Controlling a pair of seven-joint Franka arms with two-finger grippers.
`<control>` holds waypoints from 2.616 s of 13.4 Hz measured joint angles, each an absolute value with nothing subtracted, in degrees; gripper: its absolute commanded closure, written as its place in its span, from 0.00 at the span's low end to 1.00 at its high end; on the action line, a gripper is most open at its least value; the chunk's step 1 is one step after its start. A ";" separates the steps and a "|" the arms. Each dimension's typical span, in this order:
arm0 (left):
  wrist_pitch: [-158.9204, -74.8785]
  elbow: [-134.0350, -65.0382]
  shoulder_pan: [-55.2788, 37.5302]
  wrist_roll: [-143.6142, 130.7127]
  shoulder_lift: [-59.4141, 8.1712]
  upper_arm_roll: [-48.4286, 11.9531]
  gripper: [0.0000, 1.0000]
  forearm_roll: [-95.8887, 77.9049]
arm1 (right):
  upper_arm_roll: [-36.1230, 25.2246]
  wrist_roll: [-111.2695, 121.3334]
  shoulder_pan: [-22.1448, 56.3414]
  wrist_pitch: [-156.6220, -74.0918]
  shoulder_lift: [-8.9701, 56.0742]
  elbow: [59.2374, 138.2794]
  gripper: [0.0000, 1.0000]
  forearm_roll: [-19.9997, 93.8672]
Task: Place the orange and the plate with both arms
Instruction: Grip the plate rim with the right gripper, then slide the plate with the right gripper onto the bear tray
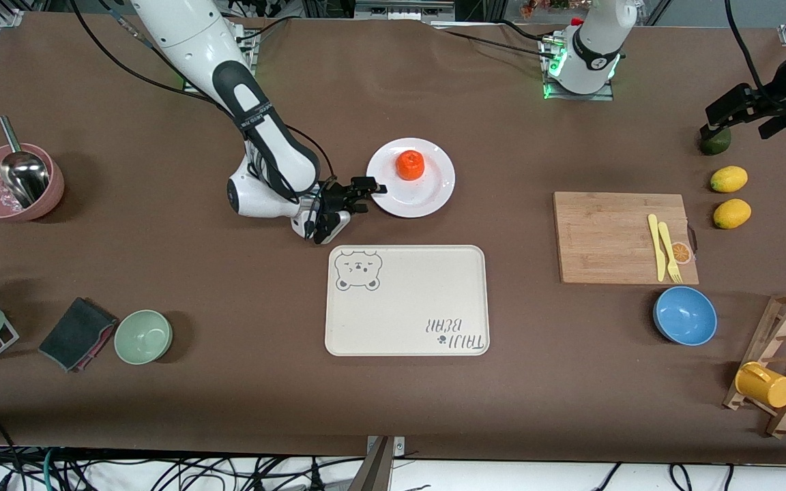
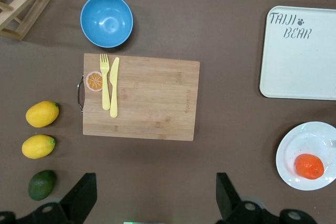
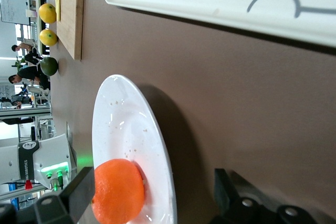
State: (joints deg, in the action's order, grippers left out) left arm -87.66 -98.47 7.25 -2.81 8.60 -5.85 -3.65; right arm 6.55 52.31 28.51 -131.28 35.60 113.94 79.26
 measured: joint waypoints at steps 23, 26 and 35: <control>-88.54 -95.00 2.96 -2.54 3.40 -4.95 0.00 -3.77 | -0.26 37.55 30.18 -128.55 35.45 105.75 1.00 76.81; -88.32 -94.79 2.96 -2.45 3.28 -4.72 0.00 -3.77 | -0.88 28.87 28.16 -127.87 42.19 94.06 1.00 76.22; -87.14 -94.68 2.96 -1.93 3.28 -4.66 0.00 -2.28 | -0.88 25.29 27.49 -129.81 61.43 69.44 0.65 75.72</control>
State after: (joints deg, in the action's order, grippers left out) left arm -87.14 -94.68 2.96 -1.93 3.28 -4.66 -2.28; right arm -0.88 25.29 27.49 -129.81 61.43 69.44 75.72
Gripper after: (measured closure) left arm 0.000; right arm 0.947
